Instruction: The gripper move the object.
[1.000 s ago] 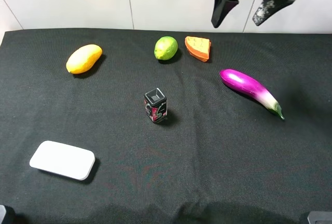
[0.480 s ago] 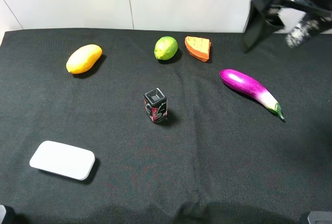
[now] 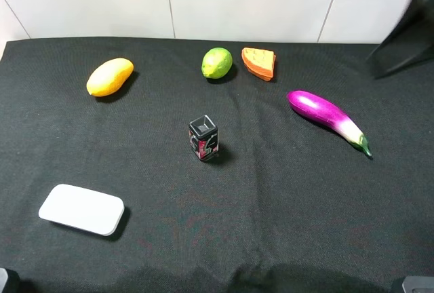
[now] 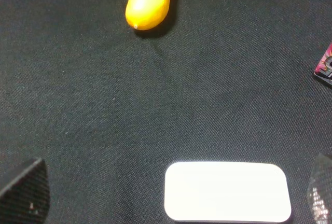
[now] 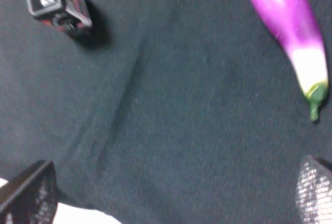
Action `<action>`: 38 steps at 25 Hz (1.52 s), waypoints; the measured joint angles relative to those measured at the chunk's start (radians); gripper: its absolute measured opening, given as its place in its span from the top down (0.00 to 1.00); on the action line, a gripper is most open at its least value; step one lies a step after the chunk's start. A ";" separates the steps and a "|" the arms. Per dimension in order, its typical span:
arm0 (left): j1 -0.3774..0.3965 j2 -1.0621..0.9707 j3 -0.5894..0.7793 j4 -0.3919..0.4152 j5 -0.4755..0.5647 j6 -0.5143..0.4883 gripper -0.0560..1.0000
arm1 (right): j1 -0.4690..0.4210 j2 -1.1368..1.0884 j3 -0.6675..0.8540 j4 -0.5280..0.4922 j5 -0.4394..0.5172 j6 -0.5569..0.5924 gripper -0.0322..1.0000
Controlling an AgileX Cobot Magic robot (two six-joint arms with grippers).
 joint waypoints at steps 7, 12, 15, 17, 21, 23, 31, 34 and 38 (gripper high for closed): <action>0.000 0.000 0.000 0.000 0.000 0.000 0.00 | 0.000 -0.181 0.010 -0.023 0.002 0.000 0.30; 0.000 0.000 0.000 0.000 0.000 0.000 0.00 | -0.049 -0.317 0.073 -0.048 0.002 0.000 0.30; 0.000 0.000 0.000 0.000 0.000 0.000 0.00 | -0.147 -0.405 0.131 -0.055 0.003 0.000 0.30; 0.000 0.000 0.000 0.000 0.000 0.000 0.00 | -0.213 -0.468 0.173 -0.059 0.001 0.000 0.30; 0.000 0.000 0.000 0.000 0.000 0.000 0.00 | -0.317 -0.596 0.259 -0.060 -0.009 0.000 0.30; 0.000 0.000 0.000 0.000 0.000 0.000 0.00 | -0.352 -0.660 0.301 -0.065 -0.031 0.000 0.30; 0.000 0.000 0.000 0.000 0.000 0.000 0.00 | -0.411 -0.899 0.452 -0.119 -0.150 0.000 0.30; 0.000 0.000 0.000 0.000 0.000 0.000 0.00 | -0.411 -0.983 0.506 -0.120 -0.189 0.000 0.30; 0.000 0.000 0.000 0.000 0.000 0.000 0.00 | -0.411 -1.032 0.562 -0.126 -0.194 0.000 0.30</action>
